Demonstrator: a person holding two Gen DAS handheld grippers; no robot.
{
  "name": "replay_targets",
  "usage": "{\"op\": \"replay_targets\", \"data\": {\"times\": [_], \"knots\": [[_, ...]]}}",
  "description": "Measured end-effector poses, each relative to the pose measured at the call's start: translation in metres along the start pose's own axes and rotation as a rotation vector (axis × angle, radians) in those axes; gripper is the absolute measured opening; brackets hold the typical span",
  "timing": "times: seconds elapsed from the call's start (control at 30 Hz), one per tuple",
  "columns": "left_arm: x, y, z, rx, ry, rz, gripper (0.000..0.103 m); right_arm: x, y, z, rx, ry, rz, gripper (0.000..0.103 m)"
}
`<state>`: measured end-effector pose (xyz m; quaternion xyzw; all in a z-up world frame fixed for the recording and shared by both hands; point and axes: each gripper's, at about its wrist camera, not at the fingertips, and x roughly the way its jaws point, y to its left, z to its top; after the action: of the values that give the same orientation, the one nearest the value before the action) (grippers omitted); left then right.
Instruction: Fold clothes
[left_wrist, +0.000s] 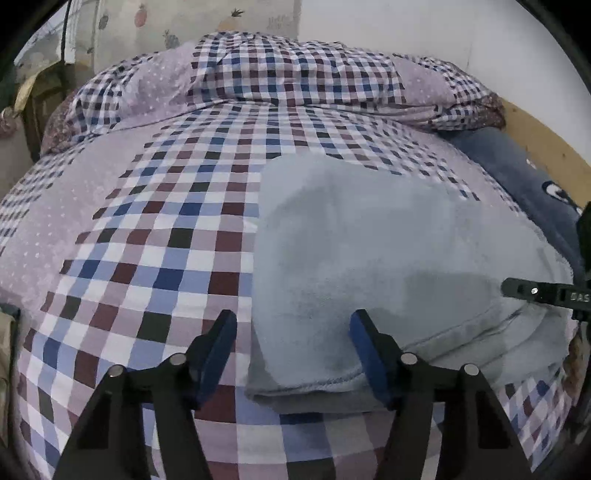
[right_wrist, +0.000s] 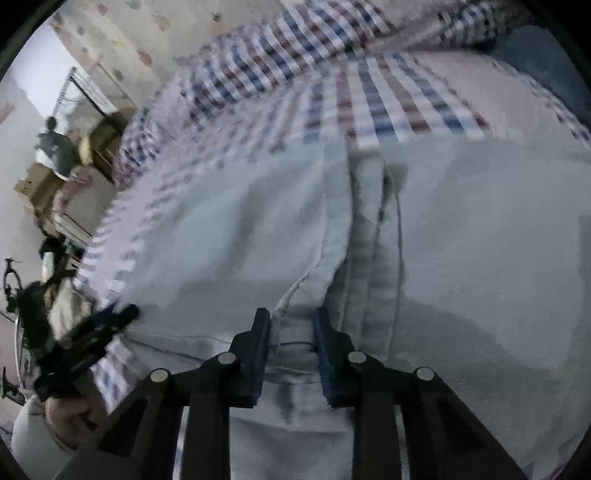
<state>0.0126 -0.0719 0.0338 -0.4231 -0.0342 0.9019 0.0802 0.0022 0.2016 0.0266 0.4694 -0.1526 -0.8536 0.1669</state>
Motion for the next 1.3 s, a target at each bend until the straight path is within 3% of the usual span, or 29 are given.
{"op": "replay_targets", "data": {"times": [0.1, 0.17, 0.23, 0.33, 0.4, 0.53, 0.57, 0.6, 0.7, 0.83, 0.97, 1.07, 1.3], "knots": [[-0.011, 0.010, 0.003, -0.048, -0.022, 0.023, 0.068, -0.048, 0.022, 0.005, -0.051, -0.093, 0.074, 0.024], [-0.018, 0.017, 0.005, -0.080, -0.037, 0.011, 0.068, -0.066, 0.030, 0.003, -0.092, -0.116, 0.079, 0.024], [-0.021, 0.023, 0.003, -0.090, -0.022, 0.013, 0.068, -0.054, 0.020, -0.004, -0.085, -0.067, 0.031, 0.024], [-0.019, 0.027, -0.003, -0.072, 0.007, 0.049, 0.068, -0.015, -0.005, -0.019, -0.043, 0.085, -0.045, 0.024], [-0.022, 0.035, -0.005, -0.097, 0.012, 0.050, 0.068, -0.013, -0.008, -0.023, -0.036, 0.098, -0.040, 0.025], [-0.023, 0.052, -0.006, -0.173, 0.023, 0.029, 0.068, -0.027, -0.023, -0.010, 0.045, 0.041, -0.006, 0.039], [-0.023, 0.054, -0.006, -0.186, 0.027, 0.017, 0.068, -0.030, -0.034, -0.007, 0.090, 0.024, 0.022, 0.050], [-0.022, 0.057, -0.007, -0.199, 0.031, 0.005, 0.068, -0.030, -0.040, -0.008, 0.119, 0.031, 0.041, 0.055], [-0.020, 0.066, -0.008, -0.239, 0.043, -0.031, 0.068, -0.025, -0.059, -0.009, 0.199, 0.063, 0.090, 0.058], [-0.028, 0.052, -0.007, -0.142, -0.001, -0.081, 0.068, -0.009, -0.073, -0.005, 0.256, 0.110, 0.132, 0.059], [-0.027, 0.025, -0.008, 0.010, -0.007, -0.050, 0.070, -0.002, -0.080, 0.003, 0.281, 0.127, 0.149, 0.067], [-0.021, 0.020, -0.010, 0.032, -0.009, -0.034, 0.070, 0.011, -0.079, 0.010, 0.285, 0.143, 0.163, 0.072], [-0.009, 0.036, -0.006, -0.045, 0.004, -0.077, 0.073, 0.028, -0.088, 0.021, 0.270, 0.179, 0.122, 0.072]]}}
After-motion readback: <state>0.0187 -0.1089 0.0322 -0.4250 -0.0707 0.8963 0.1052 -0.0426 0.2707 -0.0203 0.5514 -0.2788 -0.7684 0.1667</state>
